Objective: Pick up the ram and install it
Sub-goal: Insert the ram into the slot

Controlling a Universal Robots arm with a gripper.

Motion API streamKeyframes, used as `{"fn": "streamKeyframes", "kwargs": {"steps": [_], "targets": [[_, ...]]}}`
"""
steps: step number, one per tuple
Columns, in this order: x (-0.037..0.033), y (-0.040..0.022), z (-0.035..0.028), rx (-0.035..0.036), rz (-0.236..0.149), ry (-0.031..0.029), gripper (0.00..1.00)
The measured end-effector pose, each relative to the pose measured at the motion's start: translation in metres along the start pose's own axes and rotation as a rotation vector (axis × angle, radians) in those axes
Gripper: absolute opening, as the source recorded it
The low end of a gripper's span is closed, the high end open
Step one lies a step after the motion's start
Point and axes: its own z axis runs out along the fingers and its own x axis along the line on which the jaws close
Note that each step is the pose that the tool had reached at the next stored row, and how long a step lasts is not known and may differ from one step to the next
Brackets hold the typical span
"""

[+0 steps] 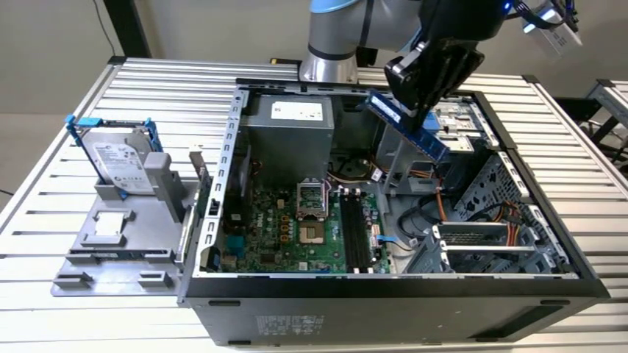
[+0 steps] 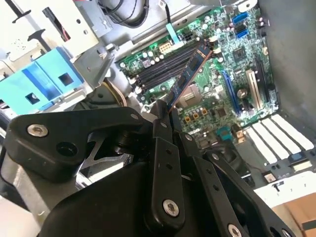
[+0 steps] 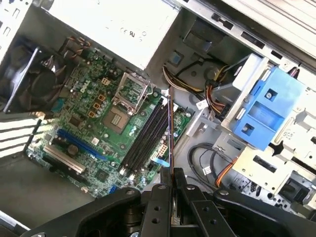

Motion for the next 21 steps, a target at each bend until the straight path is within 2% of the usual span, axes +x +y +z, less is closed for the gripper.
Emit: {"fn": "streamKeyframes", "kwargs": {"steps": [4, 15, 21], "targets": [[0.0, 0.0, 0.0, -0.0017, 0.046, -0.0001, 0.0], [0.0, 0.0, 0.0, -0.0096, 0.204, -0.0016, 0.0], [0.0, 0.0, 0.0, -0.0112, 0.281, -0.0081, 0.0]]}}
